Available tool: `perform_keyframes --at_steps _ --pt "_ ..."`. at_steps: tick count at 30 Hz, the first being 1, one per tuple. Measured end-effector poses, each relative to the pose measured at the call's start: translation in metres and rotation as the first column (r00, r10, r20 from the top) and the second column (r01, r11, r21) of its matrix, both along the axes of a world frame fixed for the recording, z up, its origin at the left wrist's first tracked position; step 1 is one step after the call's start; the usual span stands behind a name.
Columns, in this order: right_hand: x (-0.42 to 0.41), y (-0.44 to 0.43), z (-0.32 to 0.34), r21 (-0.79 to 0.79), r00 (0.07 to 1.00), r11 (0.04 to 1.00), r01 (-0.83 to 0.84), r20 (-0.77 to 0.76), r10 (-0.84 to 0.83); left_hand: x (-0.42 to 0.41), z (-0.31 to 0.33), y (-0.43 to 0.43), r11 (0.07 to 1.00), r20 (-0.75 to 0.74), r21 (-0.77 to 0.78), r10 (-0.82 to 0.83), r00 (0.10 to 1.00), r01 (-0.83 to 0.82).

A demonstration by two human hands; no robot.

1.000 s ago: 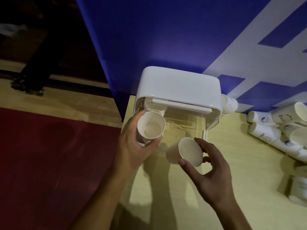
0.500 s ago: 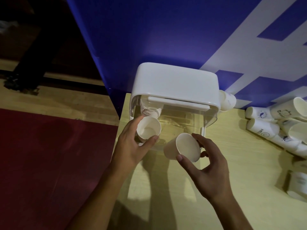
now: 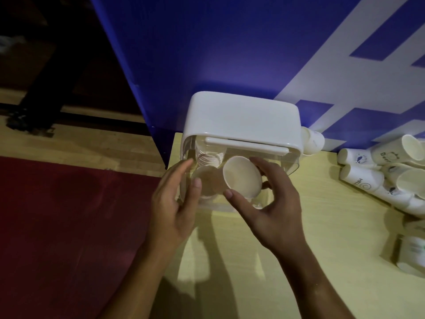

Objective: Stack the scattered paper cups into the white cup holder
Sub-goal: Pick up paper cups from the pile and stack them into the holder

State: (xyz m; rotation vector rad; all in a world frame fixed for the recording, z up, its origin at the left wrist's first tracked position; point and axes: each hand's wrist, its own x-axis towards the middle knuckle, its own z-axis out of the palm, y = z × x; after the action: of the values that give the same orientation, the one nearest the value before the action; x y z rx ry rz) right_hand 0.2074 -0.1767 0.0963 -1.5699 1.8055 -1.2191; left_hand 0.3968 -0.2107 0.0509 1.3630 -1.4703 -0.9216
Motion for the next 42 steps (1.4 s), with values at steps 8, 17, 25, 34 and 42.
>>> perform_keyframes --at_steps 8,17,25,34,42 --pt "0.027 -0.022 -0.025 0.026 0.987 0.994 -0.104 -0.118 0.106 -0.005 0.006 -0.004 0.998 -0.108 0.032 -0.045 0.993 0.048" --pt "0.032 -0.029 -0.064 0.06 0.965 0.991 -0.118 -0.23 0.128 -0.002 -0.026 -0.009 0.994 0.061 0.106 0.004 0.998 -0.01" --pt "0.032 -0.021 -0.083 0.096 0.981 0.992 -0.083 -0.168 0.098 -0.005 -0.027 -0.012 0.991 0.035 0.13 0.017 0.999 -0.022" --pt "0.03 -0.021 -0.083 0.199 0.987 0.976 -0.087 -0.115 0.111 -0.007 -0.032 -0.011 0.989 0.02 0.144 0.018 1.0 -0.021" --pt "-0.025 0.028 -0.072 0.189 0.991 0.982 0.006 -0.133 0.02 -0.008 -0.022 0.004 0.993 0.177 0.02 0.114 0.978 -0.12"
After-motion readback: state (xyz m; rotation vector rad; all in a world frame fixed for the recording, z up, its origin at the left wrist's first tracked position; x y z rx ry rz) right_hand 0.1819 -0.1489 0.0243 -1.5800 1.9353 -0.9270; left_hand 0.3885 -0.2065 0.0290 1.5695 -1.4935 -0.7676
